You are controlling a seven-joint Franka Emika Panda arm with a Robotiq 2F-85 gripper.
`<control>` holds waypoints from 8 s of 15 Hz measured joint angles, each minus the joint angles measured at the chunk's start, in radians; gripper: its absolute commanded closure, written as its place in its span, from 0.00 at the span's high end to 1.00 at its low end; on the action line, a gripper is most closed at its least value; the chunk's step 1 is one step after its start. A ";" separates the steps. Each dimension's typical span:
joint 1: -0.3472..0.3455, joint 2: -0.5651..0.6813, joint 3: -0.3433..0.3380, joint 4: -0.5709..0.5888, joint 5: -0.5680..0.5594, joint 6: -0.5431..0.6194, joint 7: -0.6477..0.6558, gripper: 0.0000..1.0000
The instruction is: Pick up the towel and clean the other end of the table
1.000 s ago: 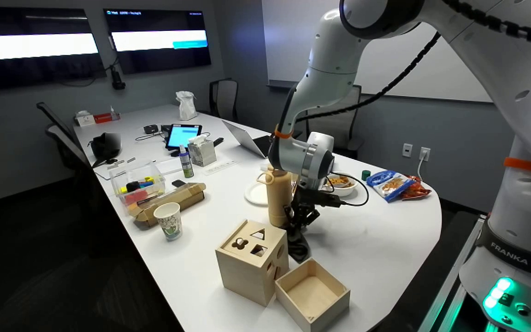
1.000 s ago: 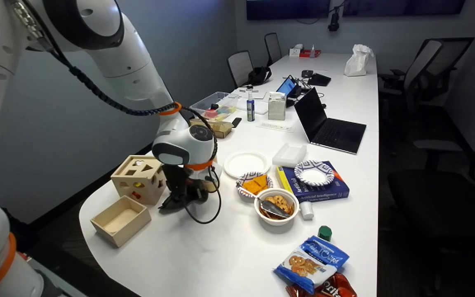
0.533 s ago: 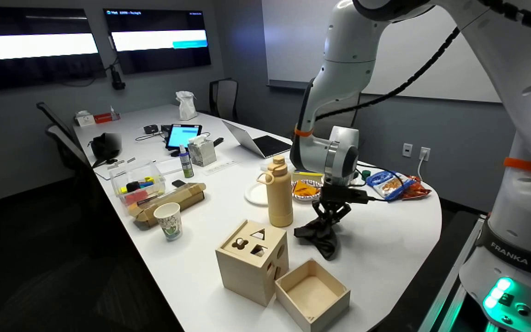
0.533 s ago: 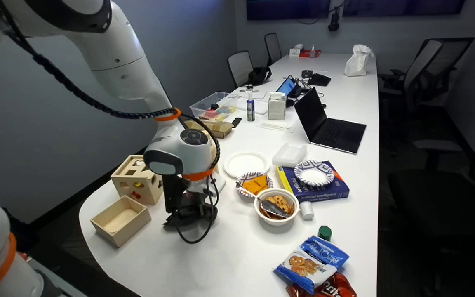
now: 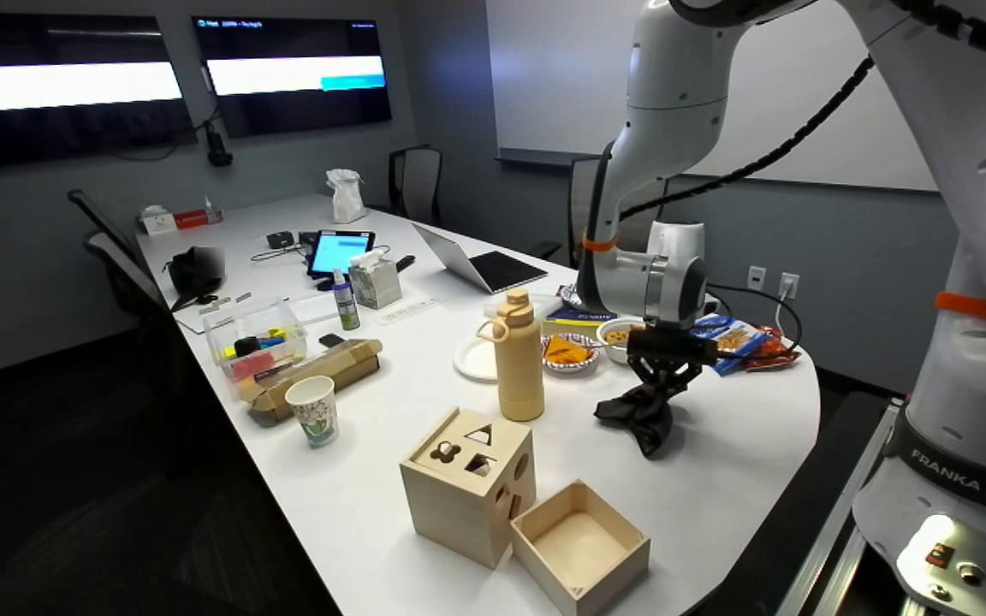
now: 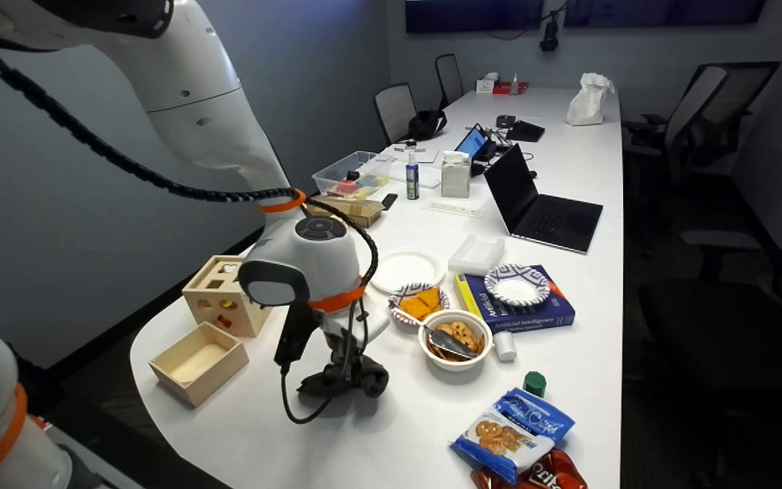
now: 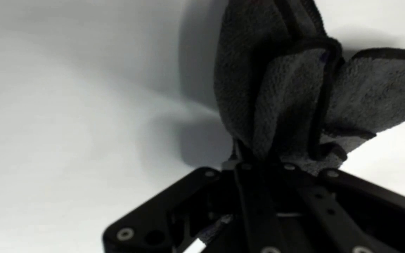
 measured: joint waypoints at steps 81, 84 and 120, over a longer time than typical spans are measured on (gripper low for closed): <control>-0.350 0.069 -0.044 0.096 -0.753 -0.335 0.744 0.02; -0.395 0.066 0.005 0.098 -0.696 -0.259 0.694 0.02; -0.421 0.063 0.182 0.116 -0.318 -0.494 0.238 0.02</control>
